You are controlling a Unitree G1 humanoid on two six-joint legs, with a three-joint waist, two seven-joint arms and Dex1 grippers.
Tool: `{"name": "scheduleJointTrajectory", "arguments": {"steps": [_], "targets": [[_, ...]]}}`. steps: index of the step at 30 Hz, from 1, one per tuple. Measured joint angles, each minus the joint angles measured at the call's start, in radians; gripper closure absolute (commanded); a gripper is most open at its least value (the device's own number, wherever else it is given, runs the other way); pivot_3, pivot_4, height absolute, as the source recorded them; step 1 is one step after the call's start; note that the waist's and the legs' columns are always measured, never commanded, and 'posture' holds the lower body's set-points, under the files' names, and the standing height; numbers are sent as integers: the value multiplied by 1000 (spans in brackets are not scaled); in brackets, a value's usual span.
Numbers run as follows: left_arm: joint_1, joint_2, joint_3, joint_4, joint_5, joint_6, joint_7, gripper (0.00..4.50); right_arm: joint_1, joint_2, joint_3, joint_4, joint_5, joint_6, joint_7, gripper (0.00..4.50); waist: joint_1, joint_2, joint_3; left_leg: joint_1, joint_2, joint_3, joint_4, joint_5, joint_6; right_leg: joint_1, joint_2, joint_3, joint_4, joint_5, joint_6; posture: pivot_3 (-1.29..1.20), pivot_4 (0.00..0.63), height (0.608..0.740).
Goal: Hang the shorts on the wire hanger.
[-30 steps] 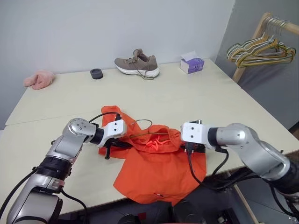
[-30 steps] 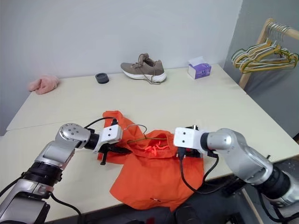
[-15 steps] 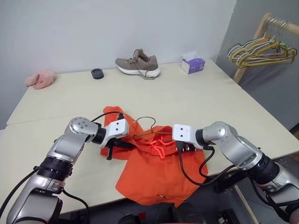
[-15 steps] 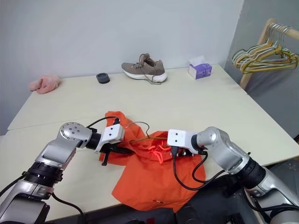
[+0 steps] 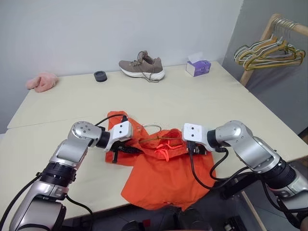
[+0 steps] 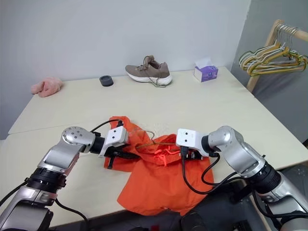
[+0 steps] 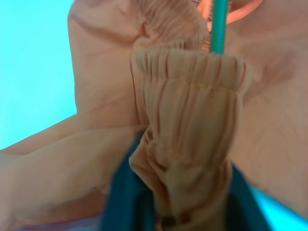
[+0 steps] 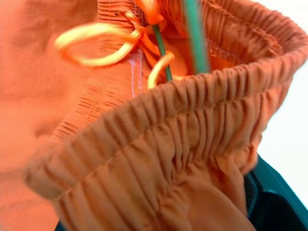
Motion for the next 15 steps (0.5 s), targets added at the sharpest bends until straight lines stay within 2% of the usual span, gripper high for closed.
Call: {"name": "scheduleJointTrajectory", "arguments": {"steps": [8, 9, 15], "targets": [[0, 1, 0, 0, -8, 0, 9, 125, 36, 26, -22, 15, -2, 15, -34, 2265, -7, 0, 0, 0, 0, 0, 0, 0, 0, 0, 0, 0, 1, 0, 0, -285, 20, 740], [1, 1, 0, 0, -8, 0, 10, 0, 44, 28, -21, 20, -5, 14, -44, 2265, -8, 0, -1, 0, 0, 0, 0, 0, 0, 0, 0, 0, 1, 0, 0, -285, 20, 740], [4, 1, 0, 0, -8, -2, 10, 0, 59, 42, -14, 73, -25, -16, -81, 2265, -15, 0, -1, 0, -1, 0, 1, 0, 0, 0, 0, 0, 1, 0, 0, -285, 20, 740]]}}
